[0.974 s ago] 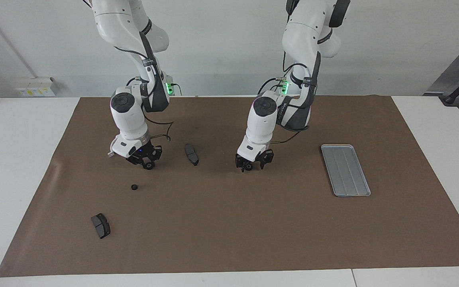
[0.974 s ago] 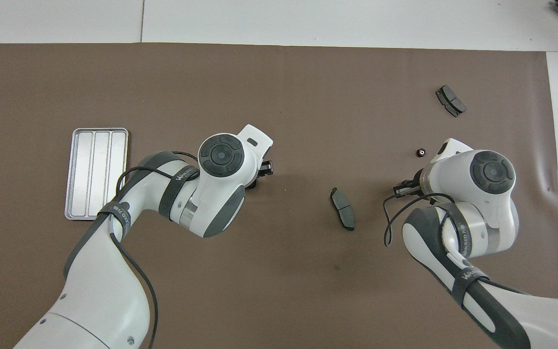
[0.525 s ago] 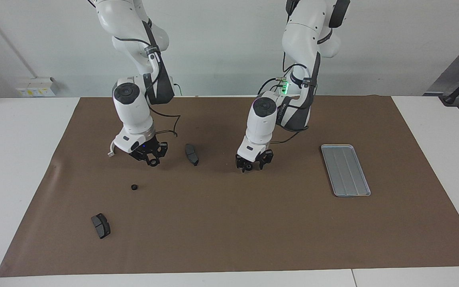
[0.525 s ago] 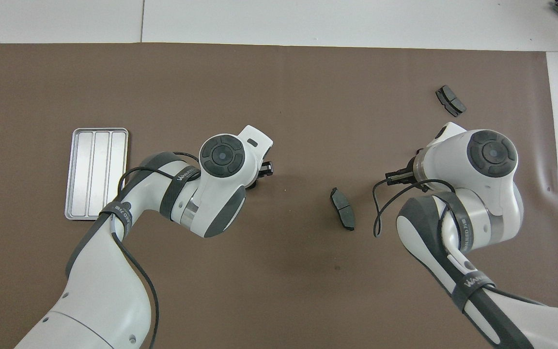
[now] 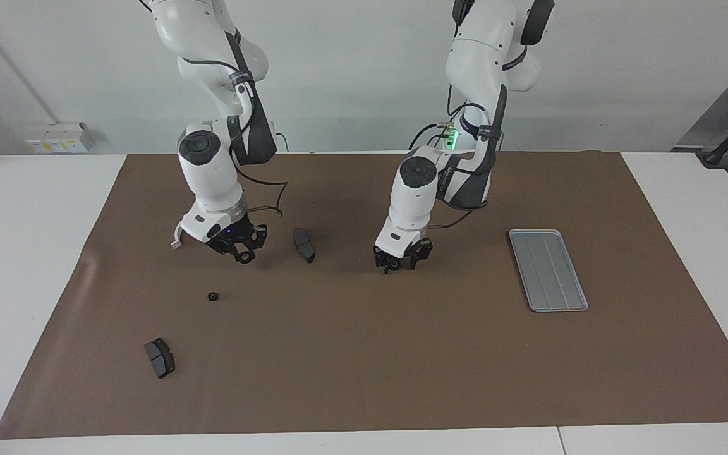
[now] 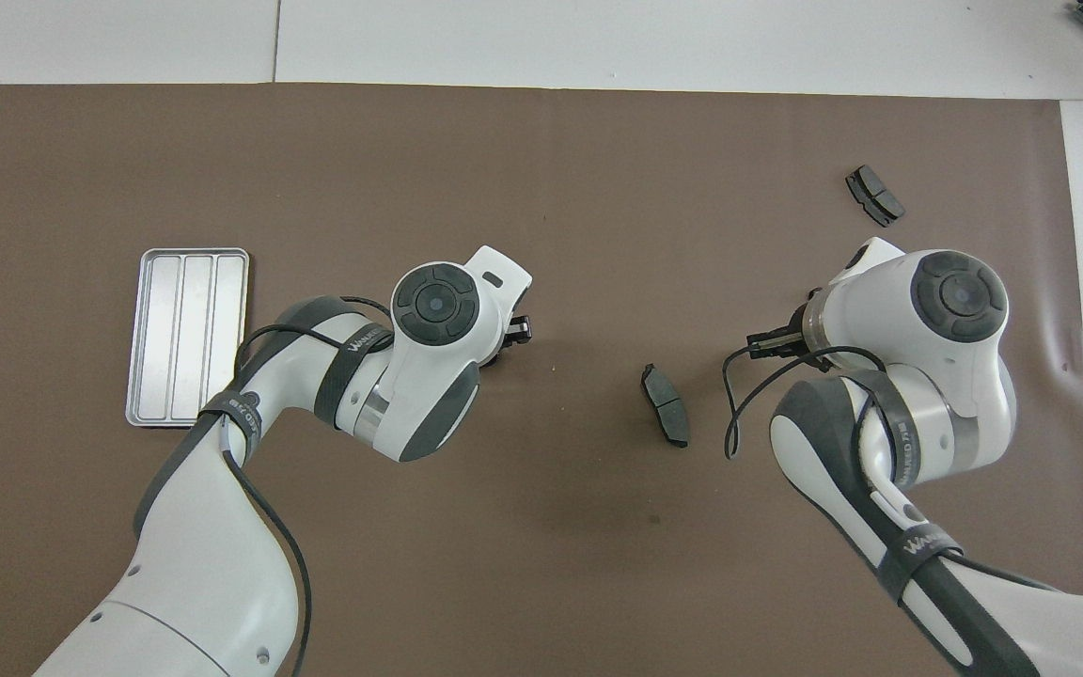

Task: Pick bearing gear from pile to tray
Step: 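Grasp the centre gear with the left gripper while the right gripper grasps another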

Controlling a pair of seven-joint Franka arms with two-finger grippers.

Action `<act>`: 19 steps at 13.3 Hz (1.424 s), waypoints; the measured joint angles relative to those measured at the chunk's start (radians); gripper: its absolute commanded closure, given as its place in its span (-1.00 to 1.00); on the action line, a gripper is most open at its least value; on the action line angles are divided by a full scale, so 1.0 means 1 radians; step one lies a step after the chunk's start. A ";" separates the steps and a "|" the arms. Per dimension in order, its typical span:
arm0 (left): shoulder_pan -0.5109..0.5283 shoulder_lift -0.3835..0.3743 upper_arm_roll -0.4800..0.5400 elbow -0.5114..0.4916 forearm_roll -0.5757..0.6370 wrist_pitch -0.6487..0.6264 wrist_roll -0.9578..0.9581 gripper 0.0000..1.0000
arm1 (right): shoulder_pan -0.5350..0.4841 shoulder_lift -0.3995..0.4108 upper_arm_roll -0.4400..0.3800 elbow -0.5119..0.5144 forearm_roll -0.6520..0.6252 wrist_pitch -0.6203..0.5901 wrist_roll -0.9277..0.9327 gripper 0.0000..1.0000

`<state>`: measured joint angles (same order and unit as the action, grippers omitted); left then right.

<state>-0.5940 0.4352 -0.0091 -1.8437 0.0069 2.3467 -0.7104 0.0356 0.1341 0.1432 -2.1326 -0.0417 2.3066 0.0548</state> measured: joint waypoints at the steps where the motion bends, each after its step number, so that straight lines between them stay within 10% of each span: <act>1: -0.002 0.000 0.000 0.000 0.000 0.000 -0.001 -0.27 | 0.000 0.000 0.000 0.000 0.000 0.000 0.000 1.00; 19: -0.005 -0.001 0.000 0.008 0.000 -0.043 -0.009 0.96 | -0.003 0.000 -0.002 0.000 0.000 0.000 0.000 1.00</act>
<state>-0.5987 0.4345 -0.0088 -1.8354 0.0070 2.3038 -0.7196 0.0321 0.1341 0.1411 -2.1326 -0.0413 2.3066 0.0548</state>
